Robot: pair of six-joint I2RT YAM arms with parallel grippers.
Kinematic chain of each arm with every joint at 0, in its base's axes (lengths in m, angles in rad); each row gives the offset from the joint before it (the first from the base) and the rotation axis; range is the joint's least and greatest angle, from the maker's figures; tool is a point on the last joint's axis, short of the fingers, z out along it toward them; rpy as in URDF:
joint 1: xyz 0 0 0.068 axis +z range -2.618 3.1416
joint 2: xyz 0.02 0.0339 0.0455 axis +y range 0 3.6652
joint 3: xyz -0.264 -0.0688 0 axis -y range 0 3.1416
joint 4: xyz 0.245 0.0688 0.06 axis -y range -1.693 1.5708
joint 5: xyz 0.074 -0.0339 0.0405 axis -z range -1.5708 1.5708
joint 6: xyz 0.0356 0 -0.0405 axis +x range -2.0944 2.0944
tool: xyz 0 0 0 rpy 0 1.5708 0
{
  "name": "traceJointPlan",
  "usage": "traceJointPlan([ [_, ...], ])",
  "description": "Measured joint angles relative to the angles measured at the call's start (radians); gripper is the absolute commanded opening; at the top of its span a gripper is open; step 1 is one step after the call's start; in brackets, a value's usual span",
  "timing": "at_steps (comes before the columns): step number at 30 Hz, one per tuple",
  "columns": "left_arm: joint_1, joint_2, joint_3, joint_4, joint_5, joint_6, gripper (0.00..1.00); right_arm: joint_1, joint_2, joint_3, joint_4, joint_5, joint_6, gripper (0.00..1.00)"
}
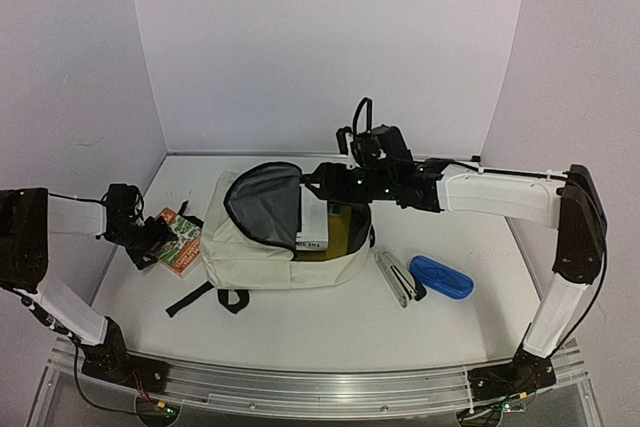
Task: Pack the student bag
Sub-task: Adjust the book at the center of the board.
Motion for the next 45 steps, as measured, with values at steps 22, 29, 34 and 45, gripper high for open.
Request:
traceJointPlan([
  [22,-0.324,0.201,0.188,0.053,0.075,0.125,0.78,0.191,0.374,0.438,-0.007,-0.048,0.027,0.66],
  [29,-0.182,0.089,0.237,-0.036,0.022,0.126,0.89,0.221,0.45,0.507,-0.044,-0.009,0.026,0.66],
  [34,-0.074,0.232,0.428,-0.098,-0.001,0.217,0.9,0.244,0.45,0.507,-0.049,-0.001,0.027,0.67],
  [45,-0.082,0.576,0.811,-0.168,-0.017,0.419,0.89,0.285,0.45,0.505,-0.053,0.006,0.038,0.66],
])
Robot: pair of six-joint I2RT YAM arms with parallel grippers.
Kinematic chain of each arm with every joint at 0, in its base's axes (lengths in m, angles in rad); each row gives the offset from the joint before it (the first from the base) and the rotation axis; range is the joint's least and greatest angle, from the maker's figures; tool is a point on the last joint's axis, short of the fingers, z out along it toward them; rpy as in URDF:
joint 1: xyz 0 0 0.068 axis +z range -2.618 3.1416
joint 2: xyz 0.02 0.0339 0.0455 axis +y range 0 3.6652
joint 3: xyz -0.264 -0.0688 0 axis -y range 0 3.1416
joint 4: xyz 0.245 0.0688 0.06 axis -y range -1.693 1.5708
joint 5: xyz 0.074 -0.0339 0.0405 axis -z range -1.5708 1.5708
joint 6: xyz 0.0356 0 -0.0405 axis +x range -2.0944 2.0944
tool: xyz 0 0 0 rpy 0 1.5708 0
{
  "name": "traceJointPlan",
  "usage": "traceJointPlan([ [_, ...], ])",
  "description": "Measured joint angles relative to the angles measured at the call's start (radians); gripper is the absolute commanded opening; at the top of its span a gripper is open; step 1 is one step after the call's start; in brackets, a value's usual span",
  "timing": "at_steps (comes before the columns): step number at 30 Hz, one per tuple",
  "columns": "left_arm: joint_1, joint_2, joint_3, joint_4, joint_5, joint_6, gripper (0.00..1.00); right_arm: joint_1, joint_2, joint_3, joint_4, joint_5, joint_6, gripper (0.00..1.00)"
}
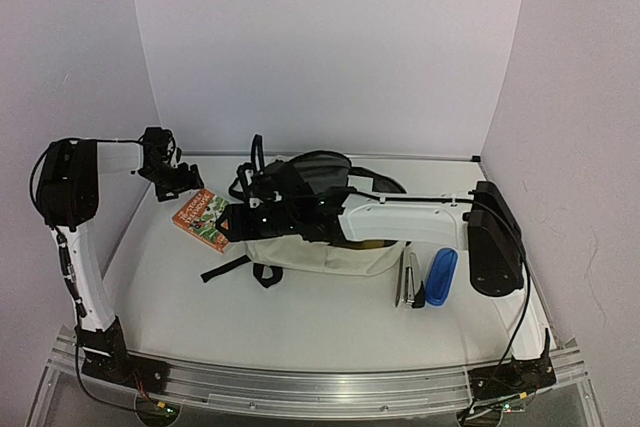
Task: Pack the student bag
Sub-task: Adjust the book at the center of the board.
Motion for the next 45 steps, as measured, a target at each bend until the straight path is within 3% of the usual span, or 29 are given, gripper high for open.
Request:
traceJointPlan([
  [13,-0.012,0.164,0.152,0.0,0.072,0.085,0.84,0.017,0.0,-0.066,-0.001,0.025,0.015,0.66],
  [16,-0.029,0.186,0.162,-0.009,0.045,0.086,0.78,0.017,0.0,-0.09,-0.001,0.037,0.016,0.66],
  [21,-0.083,0.19,0.163,-0.017,-0.072,0.105,0.58,0.017,0.0,-0.11,-0.003,0.048,0.016,0.66],
  [27,-0.136,0.184,0.152,-0.003,-0.179,0.12,0.48,0.017,0.0,-0.114,-0.001,0.053,0.018,0.66],
  [36,-0.156,0.026,-0.103,0.092,-0.22,0.049,0.45,0.017,-0.008,-0.164,0.005,0.057,0.022,0.66],
  [45,-0.268,-0.247,-0.442,0.058,-0.229,-0.17,0.45,0.02,-0.06,-0.236,0.007,0.058,0.049,0.66],
])
